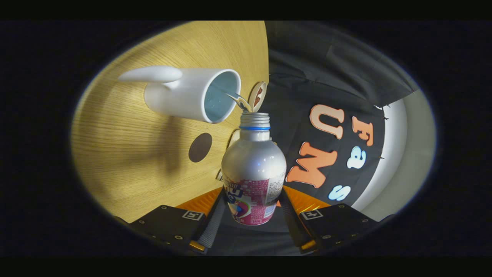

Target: Take the bottle from table, then pour the juice into the cup, finally place the bottle on the coaster

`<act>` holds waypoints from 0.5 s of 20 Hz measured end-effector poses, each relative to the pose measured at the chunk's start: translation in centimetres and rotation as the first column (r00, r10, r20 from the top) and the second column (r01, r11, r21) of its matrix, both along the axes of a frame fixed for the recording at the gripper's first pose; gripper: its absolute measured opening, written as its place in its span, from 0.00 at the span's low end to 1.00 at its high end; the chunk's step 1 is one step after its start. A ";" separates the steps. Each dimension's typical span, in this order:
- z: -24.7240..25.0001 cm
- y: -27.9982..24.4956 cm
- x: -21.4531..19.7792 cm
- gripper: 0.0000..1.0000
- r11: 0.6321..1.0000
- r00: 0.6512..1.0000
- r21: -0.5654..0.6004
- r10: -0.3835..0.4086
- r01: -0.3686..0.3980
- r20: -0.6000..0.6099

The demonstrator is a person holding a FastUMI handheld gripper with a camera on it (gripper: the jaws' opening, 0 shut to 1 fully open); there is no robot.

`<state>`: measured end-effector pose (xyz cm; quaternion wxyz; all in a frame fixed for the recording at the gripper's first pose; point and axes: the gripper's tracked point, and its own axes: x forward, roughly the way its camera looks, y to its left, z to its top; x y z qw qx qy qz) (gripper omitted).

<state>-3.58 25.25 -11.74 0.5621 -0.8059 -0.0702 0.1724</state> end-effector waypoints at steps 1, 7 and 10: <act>0.0 0.0 0.1 0.76 1.000 1.000 -0.004 0.001 -0.001 0.003; 0.3 -0.3 0.5 0.76 1.000 1.000 -0.011 -0.001 0.001 0.013; 0.2 -0.3 0.5 0.76 1.000 1.000 -0.020 0.003 -0.003 0.016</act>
